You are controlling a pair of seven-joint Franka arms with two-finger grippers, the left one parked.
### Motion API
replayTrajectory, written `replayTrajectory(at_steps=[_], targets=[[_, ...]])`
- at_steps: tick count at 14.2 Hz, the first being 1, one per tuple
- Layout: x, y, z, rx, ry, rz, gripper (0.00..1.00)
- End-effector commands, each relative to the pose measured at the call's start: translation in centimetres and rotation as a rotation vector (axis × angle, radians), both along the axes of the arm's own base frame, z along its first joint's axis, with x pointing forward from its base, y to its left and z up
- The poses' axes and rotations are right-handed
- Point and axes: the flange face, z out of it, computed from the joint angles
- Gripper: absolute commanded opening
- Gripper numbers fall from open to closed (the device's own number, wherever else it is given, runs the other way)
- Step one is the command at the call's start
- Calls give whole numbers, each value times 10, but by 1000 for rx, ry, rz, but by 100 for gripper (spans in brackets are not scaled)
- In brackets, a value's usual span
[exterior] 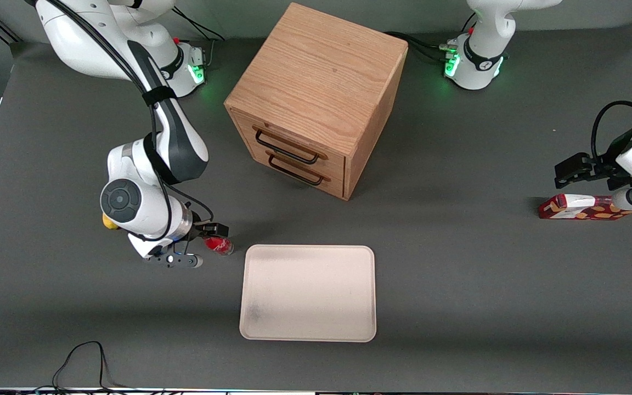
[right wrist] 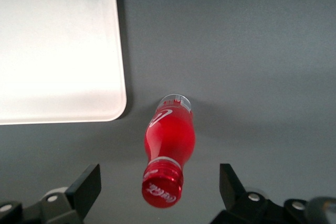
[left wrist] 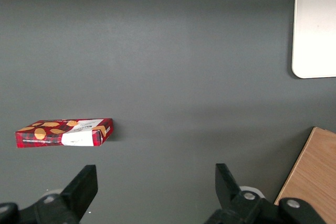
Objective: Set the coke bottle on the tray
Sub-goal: 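Lower the open right gripper around the bottle's cap end and close, then carry the held bottle onto the white tray's corner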
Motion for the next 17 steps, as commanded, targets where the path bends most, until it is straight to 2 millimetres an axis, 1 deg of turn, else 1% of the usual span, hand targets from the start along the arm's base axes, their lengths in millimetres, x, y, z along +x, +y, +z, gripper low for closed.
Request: replayTrajectory(at_steps=[1,2,3,4,5,6,7,8,9,10,11,12,13,14,15,17], targets=[[-11,4,-3,-17,-19,-8,98],[-11,3,-6,-26,-25,-1,93],[-13,2,-8,-25,-28,-2,84],[-13,2,-10,-25,-34,-2,71],[-12,2,-9,-24,-37,-2,50],[-12,2,-9,-24,-39,-2,27],[-11,3,-7,-23,-42,-2,11],[-10,2,-4,-21,-48,-3,0],[-7,2,2,-17,-59,-6,0],[-1,4,13,-11,-78,-8,0],[6,6,30,-3,-99,-7,0],[12,4,54,-2,-100,-2,0],[19,5,83,0,-107,10,0],[26,2,111,-16,-111,17,0],[31,2,139,-25,-114,35,0],[39,7,173,-29,-89,58,0]])
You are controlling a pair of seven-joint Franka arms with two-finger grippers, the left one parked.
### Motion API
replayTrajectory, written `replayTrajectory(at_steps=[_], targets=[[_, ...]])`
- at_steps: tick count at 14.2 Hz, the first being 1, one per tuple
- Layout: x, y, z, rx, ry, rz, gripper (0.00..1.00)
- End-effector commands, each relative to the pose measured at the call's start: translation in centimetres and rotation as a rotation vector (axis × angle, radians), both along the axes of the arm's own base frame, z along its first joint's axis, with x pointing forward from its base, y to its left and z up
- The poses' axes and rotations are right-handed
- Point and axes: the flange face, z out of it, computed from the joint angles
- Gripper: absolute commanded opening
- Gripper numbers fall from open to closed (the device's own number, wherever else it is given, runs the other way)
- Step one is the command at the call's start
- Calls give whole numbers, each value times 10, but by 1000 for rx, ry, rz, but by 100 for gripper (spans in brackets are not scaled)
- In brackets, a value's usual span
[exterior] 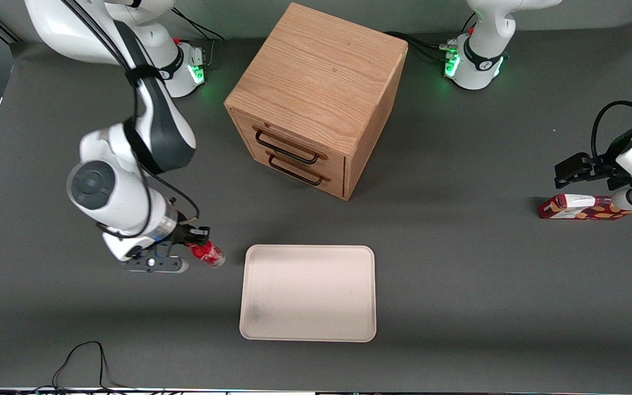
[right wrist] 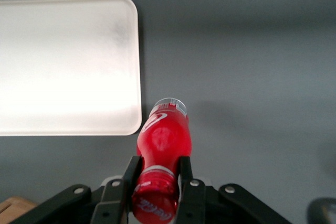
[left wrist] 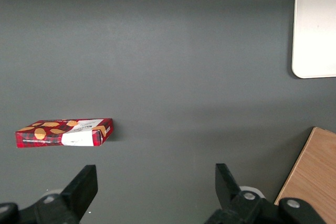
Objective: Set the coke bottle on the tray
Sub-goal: 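Carry the held bottle onto the white tray's corner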
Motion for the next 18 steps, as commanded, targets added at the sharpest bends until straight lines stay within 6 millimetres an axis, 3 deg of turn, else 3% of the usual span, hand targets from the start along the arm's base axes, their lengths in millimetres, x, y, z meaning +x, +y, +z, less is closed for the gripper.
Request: replayTrajectory(at_steps=[1,4,6,12,14,18], targets=[[18,9,60,-19,-2,36,0],[39,21,75,-8,-32,83,0],[51,34,67,46,-97,101,0],[98,69,-37,112,-263,113,0],[104,78,-69,129,-280,117,0],[106,81,-111,126,-250,109,4]])
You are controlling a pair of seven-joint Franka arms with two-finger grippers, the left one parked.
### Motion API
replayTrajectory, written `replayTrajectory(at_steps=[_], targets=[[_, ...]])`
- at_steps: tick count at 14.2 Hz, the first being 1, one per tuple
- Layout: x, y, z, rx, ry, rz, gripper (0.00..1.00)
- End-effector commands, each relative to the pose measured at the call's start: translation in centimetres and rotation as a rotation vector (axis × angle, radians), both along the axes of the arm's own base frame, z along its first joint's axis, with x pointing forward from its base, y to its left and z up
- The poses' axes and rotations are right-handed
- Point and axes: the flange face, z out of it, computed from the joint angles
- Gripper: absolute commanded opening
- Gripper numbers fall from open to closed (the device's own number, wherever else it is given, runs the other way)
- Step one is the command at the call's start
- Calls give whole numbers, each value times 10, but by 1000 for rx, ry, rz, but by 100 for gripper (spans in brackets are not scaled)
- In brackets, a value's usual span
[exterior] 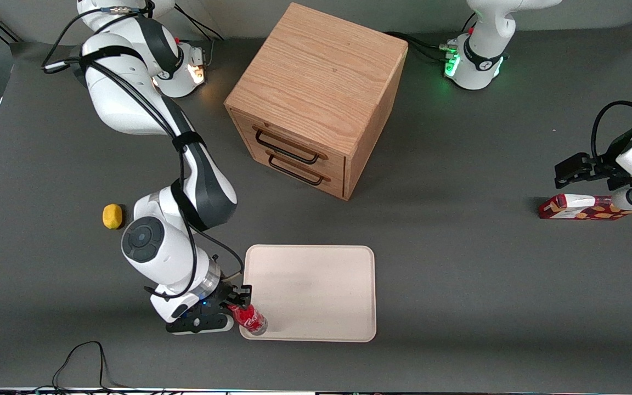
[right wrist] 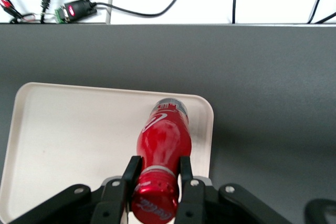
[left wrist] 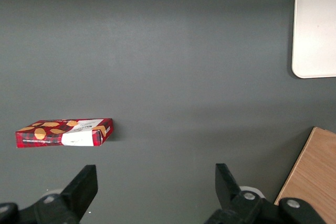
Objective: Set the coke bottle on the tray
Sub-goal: 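Carry the held bottle onto the white tray's corner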
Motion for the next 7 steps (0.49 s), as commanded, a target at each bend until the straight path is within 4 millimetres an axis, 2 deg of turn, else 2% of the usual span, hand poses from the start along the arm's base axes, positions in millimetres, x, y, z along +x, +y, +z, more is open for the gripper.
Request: replayTrajectory(at_steps=[1,3,4,5,6,7], targets=[[4,4,-12,10,-23,10,6],[4,3,-21,11,-19,9,8],[4,3,-23,11,-16,6,16],[4,3,-25,12,-12,1,47],[3,3,-30,13,1,-8,99],[2,2,-31,14,8,-15,100]])
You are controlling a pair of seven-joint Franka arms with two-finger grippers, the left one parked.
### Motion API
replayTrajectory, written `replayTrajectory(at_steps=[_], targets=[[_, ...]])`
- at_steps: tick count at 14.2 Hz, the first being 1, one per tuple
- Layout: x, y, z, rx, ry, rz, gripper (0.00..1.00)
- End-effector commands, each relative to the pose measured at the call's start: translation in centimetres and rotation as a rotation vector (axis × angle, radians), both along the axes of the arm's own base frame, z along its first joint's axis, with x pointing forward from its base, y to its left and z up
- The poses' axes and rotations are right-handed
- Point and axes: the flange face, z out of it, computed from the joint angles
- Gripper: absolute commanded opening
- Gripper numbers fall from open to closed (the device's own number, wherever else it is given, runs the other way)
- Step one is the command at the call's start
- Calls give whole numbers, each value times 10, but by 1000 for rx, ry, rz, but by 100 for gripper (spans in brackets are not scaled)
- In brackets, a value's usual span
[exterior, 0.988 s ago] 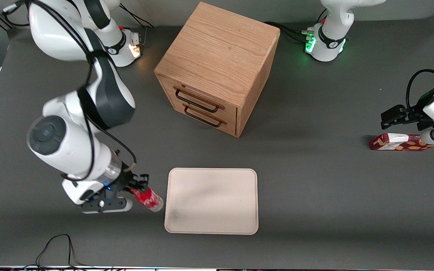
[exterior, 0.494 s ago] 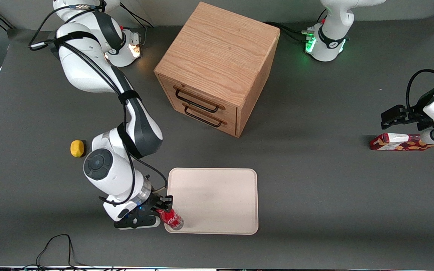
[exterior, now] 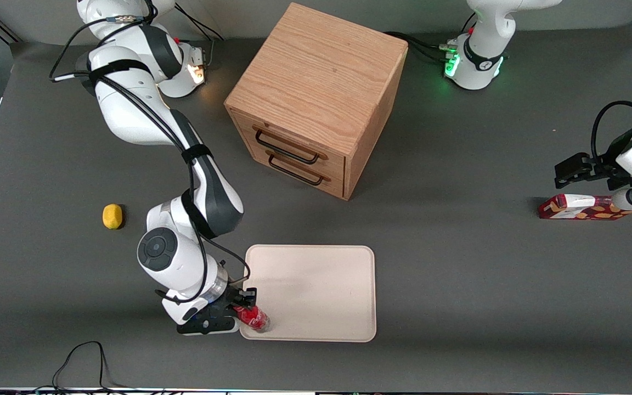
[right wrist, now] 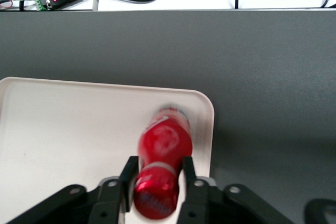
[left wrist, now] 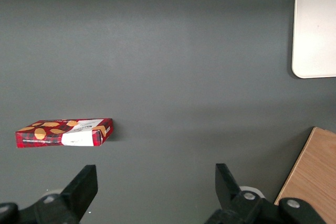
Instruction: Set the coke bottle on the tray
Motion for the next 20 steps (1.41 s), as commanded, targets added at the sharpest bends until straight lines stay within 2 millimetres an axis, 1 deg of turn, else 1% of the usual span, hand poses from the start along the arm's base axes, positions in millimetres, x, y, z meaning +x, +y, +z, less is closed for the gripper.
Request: replayTrajectory(at_steps=[1,3,4,5,6,7,8,9,10,11,12,13,14,15,16,17,19,20], targets=[[0,2,6,22,-17,-13,100],[0,2,17,27,-30,-13,100],[0,0,35,32,-48,-17,100],[-1,-4,46,26,-46,-20,100],[-8,-11,68,13,-21,-24,100],[-19,-22,84,-10,16,-32,100],[-35,-50,112,-29,43,-64,100],[-58,-77,135,-17,65,-105,100],[-84,-109,159,8,83,-153,100],[-114,-132,178,12,98,-175,100],[-147,-150,193,15,112,-187,100],[-176,-181,208,24,121,-220,100],[-198,-204,224,30,142,-234,100],[-214,-221,238,4,198,-232,100],[-226,-235,256,-59,222,-227,100],[-236,-247,267,-100,235,-218,100],[-248,-284,279,-96,256,-188,100],[-252,-289,281,-99,267,-187,100]])
